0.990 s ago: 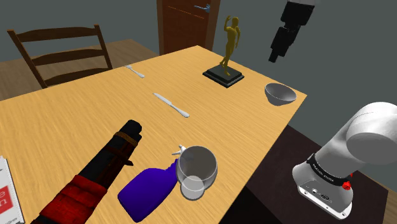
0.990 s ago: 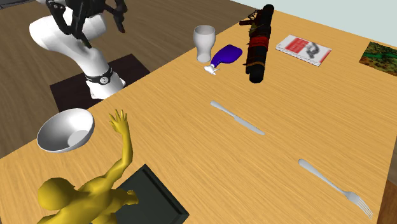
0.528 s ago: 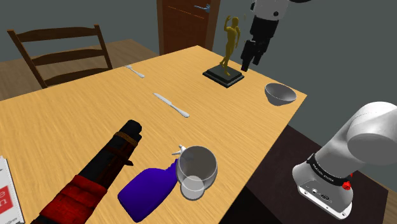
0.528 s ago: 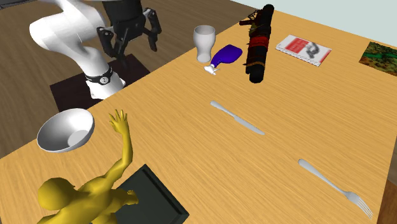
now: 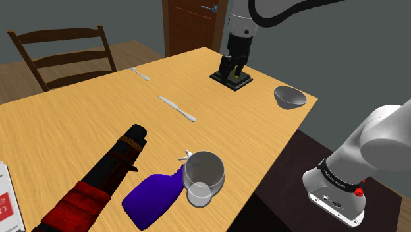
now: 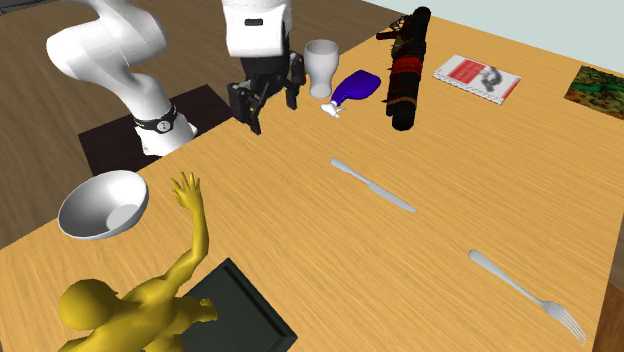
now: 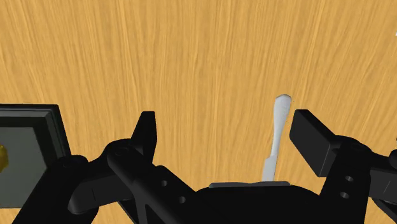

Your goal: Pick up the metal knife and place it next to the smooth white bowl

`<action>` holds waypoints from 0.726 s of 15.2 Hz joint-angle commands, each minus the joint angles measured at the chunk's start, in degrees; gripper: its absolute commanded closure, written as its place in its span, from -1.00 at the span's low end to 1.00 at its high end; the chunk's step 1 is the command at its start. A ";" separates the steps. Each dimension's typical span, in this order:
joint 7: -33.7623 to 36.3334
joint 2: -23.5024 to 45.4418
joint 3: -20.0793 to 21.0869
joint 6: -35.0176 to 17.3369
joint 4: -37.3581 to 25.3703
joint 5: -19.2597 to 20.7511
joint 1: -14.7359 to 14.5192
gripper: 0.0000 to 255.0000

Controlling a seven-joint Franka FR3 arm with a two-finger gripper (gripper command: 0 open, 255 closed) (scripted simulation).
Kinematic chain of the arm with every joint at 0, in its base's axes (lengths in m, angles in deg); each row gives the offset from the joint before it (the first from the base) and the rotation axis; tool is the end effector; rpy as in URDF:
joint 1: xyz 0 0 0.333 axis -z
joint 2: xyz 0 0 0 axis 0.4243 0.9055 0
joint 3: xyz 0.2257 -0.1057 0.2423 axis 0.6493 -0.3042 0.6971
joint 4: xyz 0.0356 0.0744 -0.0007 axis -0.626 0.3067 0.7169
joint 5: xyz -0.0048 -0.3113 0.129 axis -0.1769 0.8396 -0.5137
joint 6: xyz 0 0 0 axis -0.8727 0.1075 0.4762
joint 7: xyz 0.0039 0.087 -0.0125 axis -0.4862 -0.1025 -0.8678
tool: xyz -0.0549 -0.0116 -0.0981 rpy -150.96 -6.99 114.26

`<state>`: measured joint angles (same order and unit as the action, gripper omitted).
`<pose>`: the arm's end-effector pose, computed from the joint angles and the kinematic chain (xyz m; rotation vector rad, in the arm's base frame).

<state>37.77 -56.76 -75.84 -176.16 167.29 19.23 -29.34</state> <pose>0.4120 0.1432 0.5214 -3.1192 -0.2444 0.0242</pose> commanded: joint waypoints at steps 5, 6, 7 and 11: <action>5.27 12.66 2.68 -4.34 -8.15 3.72 -1.33 -1.00; 6.17 14.84 2.97 -4.84 -9.76 4.52 -1.69 -1.00; 7.07 17.05 3.20 -5.26 -11.45 5.34 -2.10 -1.00; 10.43 26.00 3.62 -6.17 -19.05 8.73 -4.14 -1.00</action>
<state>46.99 -32.99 -72.46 -182.28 150.27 27.10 -32.74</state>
